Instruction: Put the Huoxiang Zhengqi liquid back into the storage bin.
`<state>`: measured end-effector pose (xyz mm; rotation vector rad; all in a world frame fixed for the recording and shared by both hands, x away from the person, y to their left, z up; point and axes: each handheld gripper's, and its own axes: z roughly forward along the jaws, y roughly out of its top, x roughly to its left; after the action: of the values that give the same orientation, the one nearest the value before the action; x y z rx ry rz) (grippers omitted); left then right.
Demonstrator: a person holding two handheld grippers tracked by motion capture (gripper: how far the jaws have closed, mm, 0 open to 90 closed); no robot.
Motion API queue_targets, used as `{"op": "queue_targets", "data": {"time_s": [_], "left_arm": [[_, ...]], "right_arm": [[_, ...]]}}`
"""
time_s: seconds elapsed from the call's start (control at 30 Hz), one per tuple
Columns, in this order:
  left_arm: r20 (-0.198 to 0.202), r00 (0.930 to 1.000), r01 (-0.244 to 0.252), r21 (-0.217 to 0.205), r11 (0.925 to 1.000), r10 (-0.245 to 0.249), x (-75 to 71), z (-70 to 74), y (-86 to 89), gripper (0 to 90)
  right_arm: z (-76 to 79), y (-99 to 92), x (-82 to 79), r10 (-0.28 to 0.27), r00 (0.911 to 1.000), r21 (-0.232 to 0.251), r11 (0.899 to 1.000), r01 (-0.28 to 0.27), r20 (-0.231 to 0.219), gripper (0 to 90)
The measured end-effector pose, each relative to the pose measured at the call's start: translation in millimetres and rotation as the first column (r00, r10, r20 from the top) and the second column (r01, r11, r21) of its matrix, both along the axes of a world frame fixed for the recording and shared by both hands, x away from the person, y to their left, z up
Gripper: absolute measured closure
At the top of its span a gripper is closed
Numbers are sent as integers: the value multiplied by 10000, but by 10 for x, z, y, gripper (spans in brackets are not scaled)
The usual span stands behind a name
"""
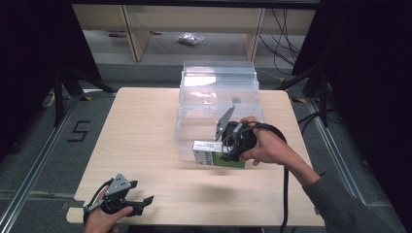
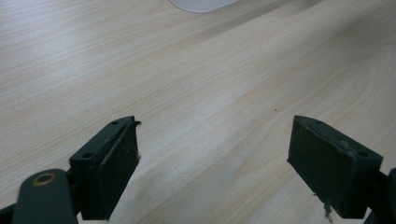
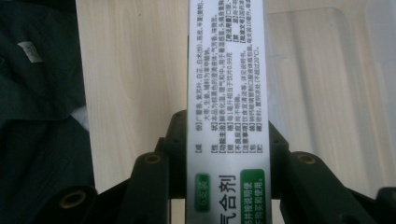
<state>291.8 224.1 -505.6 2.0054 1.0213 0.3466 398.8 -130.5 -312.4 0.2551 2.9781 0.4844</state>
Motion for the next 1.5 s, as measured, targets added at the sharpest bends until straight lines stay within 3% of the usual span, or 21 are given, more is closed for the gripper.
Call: {"op": "queue_targets", "data": {"time_s": [0.03,0.07,0.2,0.23,0.27,0.3,0.33,0.37,0.47,0.53,0.6,0.77,1.1,1.13,1.17,1.5], "left_arm": [[37,10000,54,30,10000,-54,3,2,3,156],[44,9999,-90,-221,9997,91,-2,-5,-15,156],[98,10000,1,-142,9999,1,1,-6,-1,156],[118,9999,-8,-153,9999,9,0,-5,-1,156],[119,9999,-13,-164,9999,15,-1,-5,-1,156],[118,9999,-10,-160,9999,12,0,-5,0,156],[118,9999,-10,-160,9999,12,0,-5,0,155],[58,10000,-65,-220,9997,66,2,-15,-6,156],[18,10000,53,-159,9999,-52,4,-12,-2,156],[-13,9999,-149,-205,9997,149,-5,-4,-10,156],[43,9999,-133,-419,9990,135,1,-21,-12,156],[63,10000,-55,-188,9998,56,-3,-7,-2,156],[28,9999,-163,-463,9988,165,4,-22,-10,156],[4,9999,-148,-454,9989,148,5,-24,-11,156],[4,9999,-148,-454,9989,148,5,-24,-11,156],[9,9999,-135,-362,9993,136,1,-6,-2,156]], "right_arm": [[31,-11,-7,-247,9996,-36,9997,247,-133,649],[74,-28,2,-398,9992,-31,9992,398,-91,649],[180,-48,80,-374,9993,30,9993,374,-32,649],[193,-53,123,-113,9999,114,9999,112,93,649],[207,-58,121,-533,9985,59,9986,534,-118,649],[210,-62,170,-312,9995,51,9995,312,3,649],[210,-62,170,-312,9995,51,9995,312,3,649],[214,-76,226,-650,9979,-73,9979,650,-7,649],[215,-107,348,-431,9989,-187,9989,434,173,649],[217,-124,386,-867,9962,18,9962,867,-68,649],[227,-161,447,-947,9955,6,9955,947,-70,649],[227,-278,636,-1129,9936,-13,9936,1129,76,649],[75,-511,1021,-1752,9845,-220,9843,1753,81,649],[57,-527,1061,-1605,9870,-203,9868,1606,58,648],[36,-539,1079,-1803,9836,-158,9835,1804,99,648],[-186,-579,1218,-1788,9839,-439,9830,1785,-32,647]]}}
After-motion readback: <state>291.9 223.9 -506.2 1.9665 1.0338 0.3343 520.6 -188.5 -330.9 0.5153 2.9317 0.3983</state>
